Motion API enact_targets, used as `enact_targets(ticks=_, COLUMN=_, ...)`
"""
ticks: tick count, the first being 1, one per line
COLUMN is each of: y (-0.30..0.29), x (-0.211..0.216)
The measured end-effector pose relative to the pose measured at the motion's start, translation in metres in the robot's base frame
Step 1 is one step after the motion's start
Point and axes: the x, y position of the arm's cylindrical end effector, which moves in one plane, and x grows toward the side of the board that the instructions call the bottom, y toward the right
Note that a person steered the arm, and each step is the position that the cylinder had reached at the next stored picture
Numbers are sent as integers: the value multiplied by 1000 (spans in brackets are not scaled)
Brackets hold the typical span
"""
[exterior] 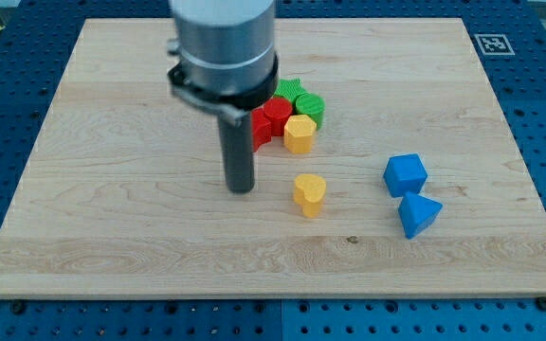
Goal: Move the yellow heart closer to the green star and green circle
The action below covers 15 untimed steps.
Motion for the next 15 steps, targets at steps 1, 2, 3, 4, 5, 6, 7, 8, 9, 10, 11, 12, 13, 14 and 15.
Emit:
enact_targets(ticks=1, y=43, x=31)
enact_targets(ticks=2, y=90, x=32)
enact_targets(ticks=3, y=93, x=19)
enact_targets(ticks=4, y=89, x=7)
enact_targets(ticks=5, y=84, x=-2)
enact_targets(ticks=6, y=70, x=-9)
enact_targets(ticks=7, y=65, x=-23)
enact_targets(ticks=8, y=79, x=-26)
enact_targets(ticks=9, y=113, x=-41)
enact_targets(ticks=10, y=132, x=-61)
enact_targets(ticks=11, y=134, x=-68)
enact_targets(ticks=12, y=135, x=-95)
enact_targets(ticks=13, y=135, x=-129)
enact_targets(ticks=14, y=135, x=-132)
enact_targets(ticks=15, y=130, x=-146)
